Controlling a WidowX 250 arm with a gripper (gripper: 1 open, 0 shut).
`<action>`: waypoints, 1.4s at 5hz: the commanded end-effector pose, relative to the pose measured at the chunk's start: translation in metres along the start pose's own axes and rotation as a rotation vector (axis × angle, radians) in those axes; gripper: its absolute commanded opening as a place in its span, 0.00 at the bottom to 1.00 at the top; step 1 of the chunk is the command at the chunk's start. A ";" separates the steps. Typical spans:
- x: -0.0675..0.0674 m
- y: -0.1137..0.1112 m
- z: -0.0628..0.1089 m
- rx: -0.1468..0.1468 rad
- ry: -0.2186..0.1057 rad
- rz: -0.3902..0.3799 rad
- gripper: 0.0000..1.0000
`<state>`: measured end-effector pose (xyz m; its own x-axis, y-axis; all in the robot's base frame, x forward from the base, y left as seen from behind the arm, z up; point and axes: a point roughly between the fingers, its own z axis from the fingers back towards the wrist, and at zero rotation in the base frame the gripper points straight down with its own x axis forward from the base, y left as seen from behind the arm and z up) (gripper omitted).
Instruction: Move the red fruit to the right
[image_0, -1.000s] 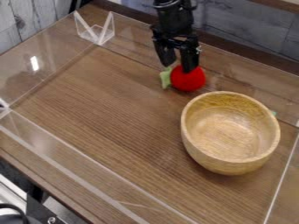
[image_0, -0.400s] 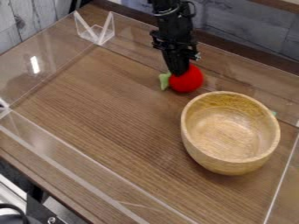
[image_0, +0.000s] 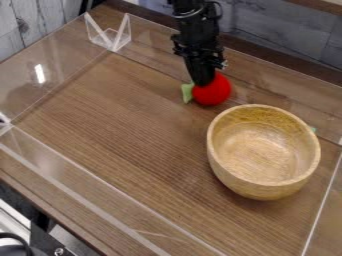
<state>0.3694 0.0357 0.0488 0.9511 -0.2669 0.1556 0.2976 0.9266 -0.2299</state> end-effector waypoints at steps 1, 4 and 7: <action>0.004 0.010 0.007 0.032 -0.042 -0.002 0.00; -0.004 0.011 -0.010 0.012 -0.013 -0.099 1.00; -0.002 0.012 0.014 0.038 -0.059 0.008 1.00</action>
<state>0.3626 0.0461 0.0351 0.9581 -0.2437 0.1506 0.2740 0.9331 -0.2331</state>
